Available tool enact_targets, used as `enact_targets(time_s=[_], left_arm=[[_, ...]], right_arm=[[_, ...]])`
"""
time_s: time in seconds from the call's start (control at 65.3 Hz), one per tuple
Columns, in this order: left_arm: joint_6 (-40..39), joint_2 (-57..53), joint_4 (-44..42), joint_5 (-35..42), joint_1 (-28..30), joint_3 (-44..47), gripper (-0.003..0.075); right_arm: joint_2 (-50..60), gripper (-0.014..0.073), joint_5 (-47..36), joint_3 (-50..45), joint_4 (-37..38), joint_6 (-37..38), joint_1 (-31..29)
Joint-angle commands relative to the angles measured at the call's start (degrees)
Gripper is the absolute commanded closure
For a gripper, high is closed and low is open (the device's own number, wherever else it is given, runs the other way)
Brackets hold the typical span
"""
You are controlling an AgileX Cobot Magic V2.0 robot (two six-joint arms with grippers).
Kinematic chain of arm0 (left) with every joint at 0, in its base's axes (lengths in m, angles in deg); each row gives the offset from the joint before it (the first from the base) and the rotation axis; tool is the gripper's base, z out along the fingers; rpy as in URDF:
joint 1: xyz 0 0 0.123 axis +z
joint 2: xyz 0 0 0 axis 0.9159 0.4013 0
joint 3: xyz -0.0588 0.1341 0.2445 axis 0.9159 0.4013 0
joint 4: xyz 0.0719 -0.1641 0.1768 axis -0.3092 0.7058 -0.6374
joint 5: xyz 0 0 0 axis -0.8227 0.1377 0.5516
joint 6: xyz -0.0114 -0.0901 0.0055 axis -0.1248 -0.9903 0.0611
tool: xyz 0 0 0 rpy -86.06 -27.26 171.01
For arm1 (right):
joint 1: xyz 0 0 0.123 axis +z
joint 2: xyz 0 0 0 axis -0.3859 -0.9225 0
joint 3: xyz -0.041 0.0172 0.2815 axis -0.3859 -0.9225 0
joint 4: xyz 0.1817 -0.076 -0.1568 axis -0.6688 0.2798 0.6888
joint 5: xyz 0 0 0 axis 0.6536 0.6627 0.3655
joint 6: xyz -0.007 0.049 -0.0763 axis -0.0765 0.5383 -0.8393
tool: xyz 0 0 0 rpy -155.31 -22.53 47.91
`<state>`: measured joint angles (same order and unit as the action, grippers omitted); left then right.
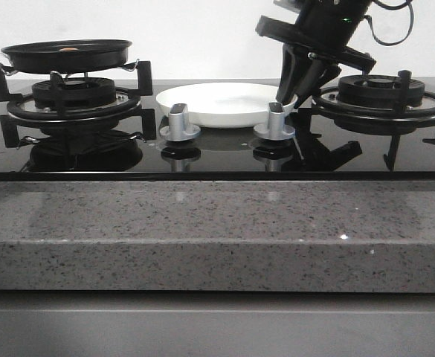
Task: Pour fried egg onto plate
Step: 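Lower the right gripper onto the rim of the white plate and grasp it, then lift the white plate with the right gripper toward the pan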
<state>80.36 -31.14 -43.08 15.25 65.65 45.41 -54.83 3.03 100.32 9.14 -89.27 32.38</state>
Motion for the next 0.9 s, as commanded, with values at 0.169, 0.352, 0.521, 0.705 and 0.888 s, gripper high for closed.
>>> enact_targets(time_s=[0.169,0.352,0.521,0.705,0.888], left_arm=[[-0.04,1.04,0.12,4.98,-0.02,-1.66,0.0237],[-0.04,1.04,0.12,4.98,-0.02,-1.66,0.0237],[-0.04,1.04,0.12,4.98,-0.02,-1.66,0.0237],[-0.04,1.04,0.12,4.98,-0.02,-1.66,0.0237],[-0.04,1.04,0.12,4.98,-0.02,-1.66,0.0237]], right_arm=[[4.25,0.0626,4.75,2.0,-2.12,-0.09,0.0],[6.63,0.0643,4.14,2.71,-4.34,-0.09,0.0],[10.85,0.0643,1.85,2.71,-6.73,-0.04,0.0],[17.05,0.0643,3.89,1.14,-6.34,-0.04,0.9],[24.52,0.0643,1.68,-8.37,-1.55,-0.1,4.76]])
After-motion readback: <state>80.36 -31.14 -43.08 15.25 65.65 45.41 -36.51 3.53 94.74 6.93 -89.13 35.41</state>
